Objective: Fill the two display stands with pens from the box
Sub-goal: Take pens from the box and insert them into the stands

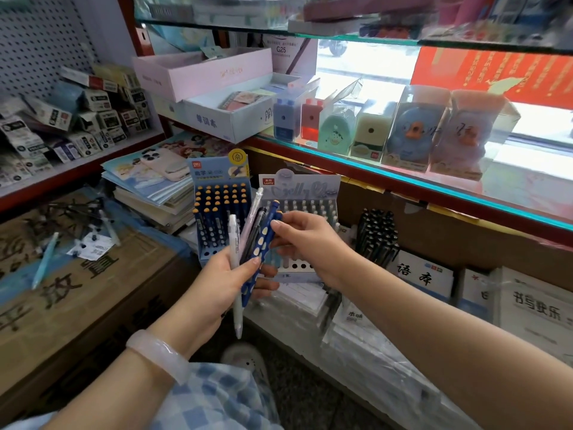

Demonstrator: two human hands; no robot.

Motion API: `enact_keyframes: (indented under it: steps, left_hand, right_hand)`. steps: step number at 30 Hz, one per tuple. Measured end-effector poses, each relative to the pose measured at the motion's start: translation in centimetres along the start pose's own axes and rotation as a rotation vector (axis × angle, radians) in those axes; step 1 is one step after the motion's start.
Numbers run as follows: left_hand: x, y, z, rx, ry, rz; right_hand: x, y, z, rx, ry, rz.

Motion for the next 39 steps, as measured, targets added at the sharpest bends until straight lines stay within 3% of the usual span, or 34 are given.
enact_keyframes:
  steps: [5, 8, 13, 19, 30, 39]
  left_hand:
    - [3.0, -0.2, -0.4, -0.034, 0.09, -0.181]
    - [5.4, -0.1, -0.5, -0.013, -0.031, -0.279]
    - [8.4, 0.7, -0.8, -0.006, -0.121, -0.377]
    - [10.0, 0.6, -1.6, -0.048, -0.077, -0.437]
    - [13.5, 1.3, -0.4, -0.025, 0.0, -0.493]
    - [13.4, 1.7, 0.3, 0.002, -0.01, -0.466]
  right_hand:
    - [1.3, 0.7, 1.0, 0.02, 0.061, -0.099]
    - [2.3, 1.2, 1.3, 0.018, 0.082, -0.206]
    - [1.2, 2.6, 2.3, 0.112, -0.181, -0.253]
    - [-2.3, 5.6, 3.2, 0.327, -0.575, -0.246]
    - [-6.5, 9.8, 0.6, 0.397, -0.892, -0.127]
    - [-6.9, 11.0, -1.0, 0.453, -1.001, -0.108]
Point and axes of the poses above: each hand's wrist, its own y-axis towards the middle knuckle, its own x-axis out of the back of the hand, z = x × y, the point moved 7 cm from there along y, towards the middle knuckle, and after that the axes turned 2 degrees about z, right-handed, at the moved point
